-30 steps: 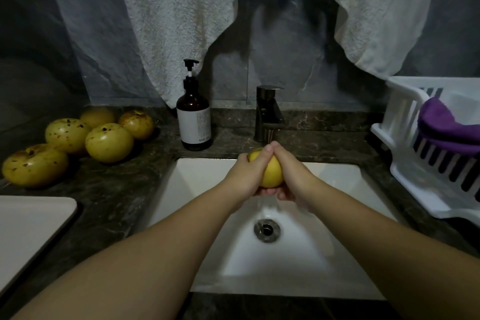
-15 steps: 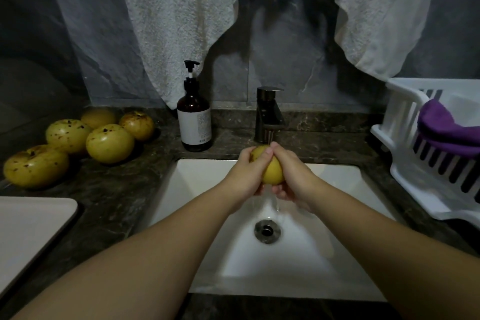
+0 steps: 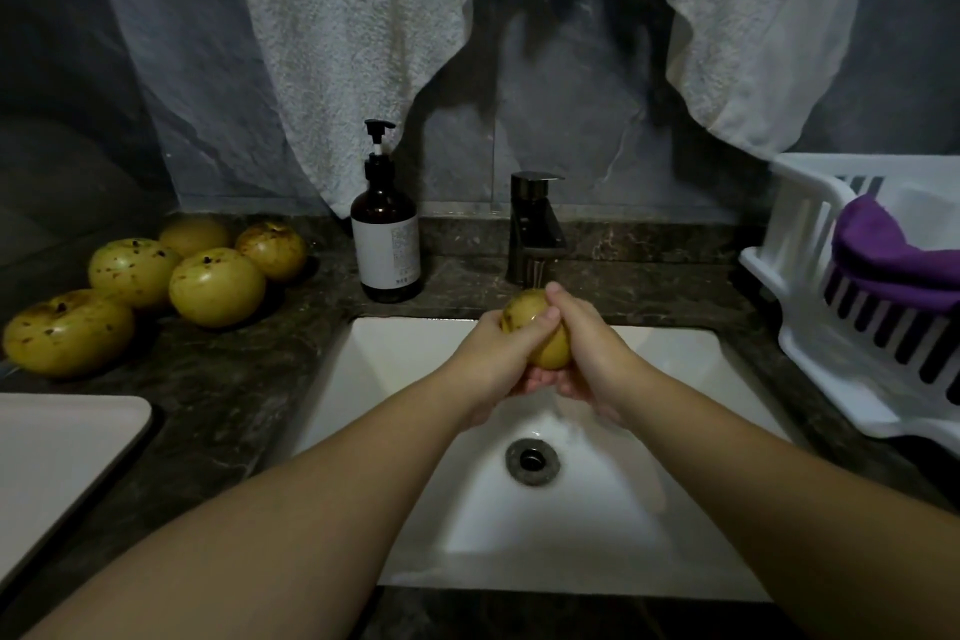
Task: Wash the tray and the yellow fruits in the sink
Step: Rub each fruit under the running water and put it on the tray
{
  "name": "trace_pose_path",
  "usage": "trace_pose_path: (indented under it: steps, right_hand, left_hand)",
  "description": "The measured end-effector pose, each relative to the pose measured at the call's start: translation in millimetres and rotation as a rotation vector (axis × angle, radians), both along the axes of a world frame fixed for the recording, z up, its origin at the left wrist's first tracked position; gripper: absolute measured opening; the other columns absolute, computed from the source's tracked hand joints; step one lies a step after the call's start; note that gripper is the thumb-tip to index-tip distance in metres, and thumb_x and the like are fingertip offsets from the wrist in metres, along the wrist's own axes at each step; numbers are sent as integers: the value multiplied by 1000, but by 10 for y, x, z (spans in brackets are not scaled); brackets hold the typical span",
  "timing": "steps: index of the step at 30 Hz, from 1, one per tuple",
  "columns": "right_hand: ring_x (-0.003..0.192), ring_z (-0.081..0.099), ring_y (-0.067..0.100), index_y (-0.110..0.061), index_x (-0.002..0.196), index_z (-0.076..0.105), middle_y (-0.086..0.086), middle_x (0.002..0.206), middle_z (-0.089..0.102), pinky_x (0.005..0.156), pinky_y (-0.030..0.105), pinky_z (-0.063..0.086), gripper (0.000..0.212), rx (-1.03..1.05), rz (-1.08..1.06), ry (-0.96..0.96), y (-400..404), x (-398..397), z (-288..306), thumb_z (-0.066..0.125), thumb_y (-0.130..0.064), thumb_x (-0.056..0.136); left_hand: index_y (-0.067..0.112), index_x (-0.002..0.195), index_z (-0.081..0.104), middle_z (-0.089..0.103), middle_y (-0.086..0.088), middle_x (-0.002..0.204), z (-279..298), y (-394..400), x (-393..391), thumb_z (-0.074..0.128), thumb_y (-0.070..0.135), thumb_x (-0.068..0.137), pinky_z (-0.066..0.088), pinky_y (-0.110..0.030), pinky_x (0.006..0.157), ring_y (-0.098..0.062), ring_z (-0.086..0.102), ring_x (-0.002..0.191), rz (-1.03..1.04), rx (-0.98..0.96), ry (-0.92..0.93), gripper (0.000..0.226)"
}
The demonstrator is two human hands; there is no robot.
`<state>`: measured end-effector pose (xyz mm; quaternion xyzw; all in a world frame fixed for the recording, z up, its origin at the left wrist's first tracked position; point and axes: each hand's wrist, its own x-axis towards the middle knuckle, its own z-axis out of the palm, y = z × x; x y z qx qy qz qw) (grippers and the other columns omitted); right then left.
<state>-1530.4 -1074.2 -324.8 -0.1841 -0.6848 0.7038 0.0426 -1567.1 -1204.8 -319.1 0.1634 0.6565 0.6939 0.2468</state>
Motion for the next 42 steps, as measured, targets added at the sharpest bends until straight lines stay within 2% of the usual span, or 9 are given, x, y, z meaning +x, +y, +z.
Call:
trace_pose_path:
  steps: [3,6,11,17,21,26,31,37,42]
  right_hand:
    - [69,72,26,-42,124,49,12,84,76,49,26,43,56,26,7,13,-26,2,1,52,-81,84]
    - [71,74,27,-42,123,51,12,89,78,49,26,45,55,35,-4,12,-44,-9,-7,54,-79,83]
    - [60,70,24,-38,122,49,8,74,75,48,26,42,47,10,6,28,-21,-5,-31,59,-68,88]
    - [64,68,24,-35,123,49,10,82,74,47,25,41,46,29,-3,31,-5,-9,-47,60,-64,90]
    - [64,69,24,-37,123,50,11,86,74,47,25,42,48,-3,18,19,-8,-7,-43,59,-70,89]
    - [61,68,22,-35,124,50,9,80,74,47,25,43,47,0,9,24,-1,-17,-43,59,-67,90]
    - [61,64,20,-33,129,50,14,103,67,48,27,43,46,0,-2,40,9,-15,-45,58,-61,93]
    - [72,69,25,-41,121,51,14,101,71,53,28,46,40,-16,26,-12,13,9,-31,54,-69,92]
    - [79,67,27,-36,123,51,13,111,65,62,36,49,37,-37,-29,63,6,-4,-26,60,-57,94]
  left_hand:
    - [18,136,50,67,-10,100,24,-9,0,62,49,100,54,-27,62,-10,66,62,47,25,-10,49]
    - [21,142,45,66,-13,114,25,-7,-13,59,49,102,53,-26,59,-12,65,67,67,21,-27,50]
    - [21,140,44,65,-16,107,10,7,-15,57,46,104,47,-29,57,-15,57,58,58,12,-35,47]
    - [20,141,42,66,-15,103,-18,28,-49,55,39,106,46,-29,55,-19,56,57,63,8,-38,41]
    - [25,138,45,66,-13,105,-13,22,-61,52,45,107,47,-28,56,-18,57,60,68,4,-58,38]
    - [26,135,47,63,-12,92,-15,23,-61,48,48,108,47,-28,55,-16,54,55,72,1,-86,35]
    - [27,137,49,64,-13,102,-19,19,-63,48,42,109,50,-30,59,-19,57,62,74,3,-133,33]
    - [32,135,47,65,-14,103,-7,13,-39,44,50,109,50,-30,59,-17,58,58,77,-12,-118,32]
    - [35,126,52,63,-13,112,37,-1,-17,45,43,110,53,-29,61,-18,57,62,91,37,-163,20]
